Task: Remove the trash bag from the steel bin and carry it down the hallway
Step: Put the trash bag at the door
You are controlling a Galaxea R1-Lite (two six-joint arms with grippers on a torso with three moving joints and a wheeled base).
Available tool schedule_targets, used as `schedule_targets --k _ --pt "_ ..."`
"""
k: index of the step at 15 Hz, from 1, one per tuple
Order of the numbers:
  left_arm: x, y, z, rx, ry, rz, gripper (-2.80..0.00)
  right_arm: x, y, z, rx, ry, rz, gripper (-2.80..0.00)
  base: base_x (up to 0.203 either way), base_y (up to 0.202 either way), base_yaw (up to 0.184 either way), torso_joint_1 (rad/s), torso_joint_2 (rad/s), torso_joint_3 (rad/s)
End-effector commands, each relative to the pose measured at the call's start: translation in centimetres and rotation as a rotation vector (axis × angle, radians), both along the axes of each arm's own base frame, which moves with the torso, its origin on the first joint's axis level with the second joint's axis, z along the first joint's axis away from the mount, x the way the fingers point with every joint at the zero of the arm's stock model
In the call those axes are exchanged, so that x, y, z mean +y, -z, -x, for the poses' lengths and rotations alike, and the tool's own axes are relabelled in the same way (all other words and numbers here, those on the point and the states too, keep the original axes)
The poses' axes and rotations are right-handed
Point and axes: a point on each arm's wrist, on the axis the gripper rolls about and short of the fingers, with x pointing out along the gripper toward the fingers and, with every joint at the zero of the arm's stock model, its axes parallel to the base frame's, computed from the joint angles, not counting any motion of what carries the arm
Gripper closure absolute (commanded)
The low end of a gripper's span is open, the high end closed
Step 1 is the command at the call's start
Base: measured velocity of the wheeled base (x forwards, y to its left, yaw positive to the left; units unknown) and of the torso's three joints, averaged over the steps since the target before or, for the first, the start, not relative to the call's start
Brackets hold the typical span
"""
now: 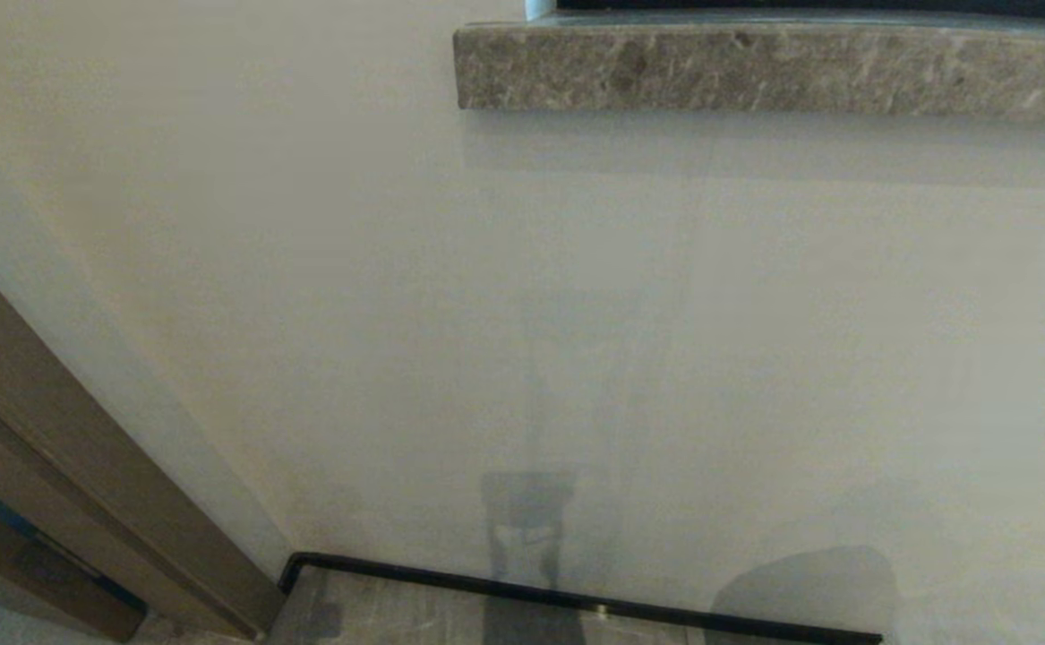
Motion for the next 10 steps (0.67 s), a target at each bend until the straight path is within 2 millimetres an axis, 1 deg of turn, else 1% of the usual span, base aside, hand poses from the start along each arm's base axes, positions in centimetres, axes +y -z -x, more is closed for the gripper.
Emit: schedule_targets --k 1,4,5,10 --pt "0.0 0.32 -0.08 0.013 0.001 0.002 0.0 0.0 0.0 0.01 -0.002 -0.001 0.001 0.0 0.0 0.0 0.0 0.0 0.0 0.0" --pt "0.01 0.33 -0.09 0.012 -0.003 0.005 0.0 0.0 0.0 0.01 -0.002 -0.001 0.001 0.0 0.0 0.0 0.0 0.0 0.0 0.0" --pt "0.01 0.35 -0.09 0.013 -0.005 0.007 0.0 0.0 0.0 0.01 -0.002 -0.001 0.001 0.0 -0.084 0.0 0.001 0.003 0.0 -0.007" --pt "0.01 0.34 -0.09 0.012 -0.006 0.015 0.0 0.0 0.0 0.01 -0.002 -0.001 0.001 0.0 -0.189 0.0 -0.001 0.002 0.0 0.002"
